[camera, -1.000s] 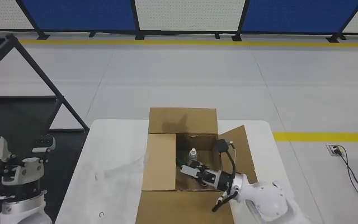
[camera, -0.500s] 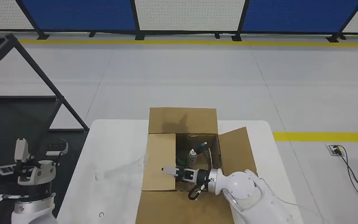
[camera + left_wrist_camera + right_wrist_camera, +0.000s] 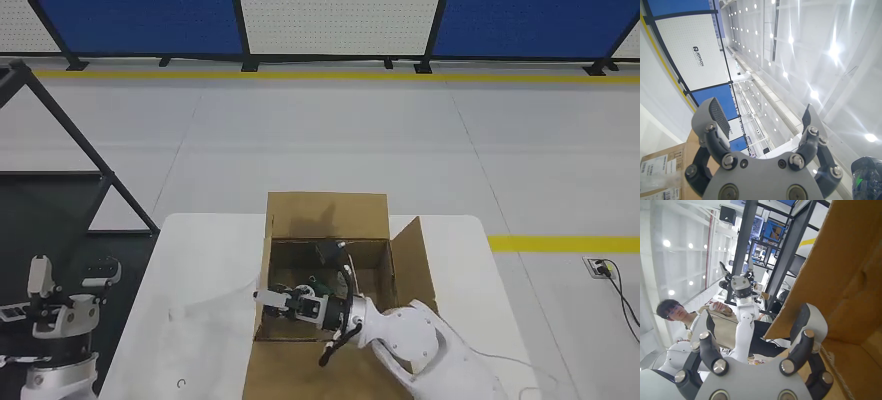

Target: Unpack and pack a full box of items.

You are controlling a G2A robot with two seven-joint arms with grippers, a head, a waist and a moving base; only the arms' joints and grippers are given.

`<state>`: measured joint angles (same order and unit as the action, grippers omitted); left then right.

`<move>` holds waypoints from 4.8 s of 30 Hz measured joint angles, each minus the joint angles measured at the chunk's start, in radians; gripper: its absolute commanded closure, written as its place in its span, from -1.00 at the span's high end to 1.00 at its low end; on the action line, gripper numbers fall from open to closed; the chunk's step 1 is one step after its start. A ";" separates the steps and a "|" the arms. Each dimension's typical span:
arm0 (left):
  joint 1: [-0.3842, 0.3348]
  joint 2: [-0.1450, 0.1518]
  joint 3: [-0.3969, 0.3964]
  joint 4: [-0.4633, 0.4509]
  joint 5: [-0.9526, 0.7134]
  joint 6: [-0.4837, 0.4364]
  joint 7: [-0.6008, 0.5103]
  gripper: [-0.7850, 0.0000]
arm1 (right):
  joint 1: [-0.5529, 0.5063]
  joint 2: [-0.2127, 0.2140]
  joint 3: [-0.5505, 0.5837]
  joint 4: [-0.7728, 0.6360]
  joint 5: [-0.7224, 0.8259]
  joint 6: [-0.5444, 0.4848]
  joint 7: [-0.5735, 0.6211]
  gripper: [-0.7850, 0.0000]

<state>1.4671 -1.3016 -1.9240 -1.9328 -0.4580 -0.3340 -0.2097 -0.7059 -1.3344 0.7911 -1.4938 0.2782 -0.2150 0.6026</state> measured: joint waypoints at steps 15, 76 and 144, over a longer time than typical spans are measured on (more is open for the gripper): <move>0.066 0.006 0.022 -0.024 0.000 0.027 -0.140 1.00 | 0.149 -0.124 -0.175 0.240 0.048 -0.065 -0.071 1.00; 0.010 0.043 0.175 0.081 0.017 0.219 -0.341 1.00 | 0.050 -0.172 0.018 0.272 -0.062 -0.097 0.065 1.00; -0.034 0.062 0.282 0.158 0.108 0.231 -0.236 1.00 | -0.543 0.009 0.713 -0.106 -0.314 -0.010 -0.206 1.00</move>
<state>1.4334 -1.2395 -1.6424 -1.7748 -0.3498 -0.1028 -0.4459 -1.2491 -1.3255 1.5038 -1.5997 -0.0363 -0.2247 0.3961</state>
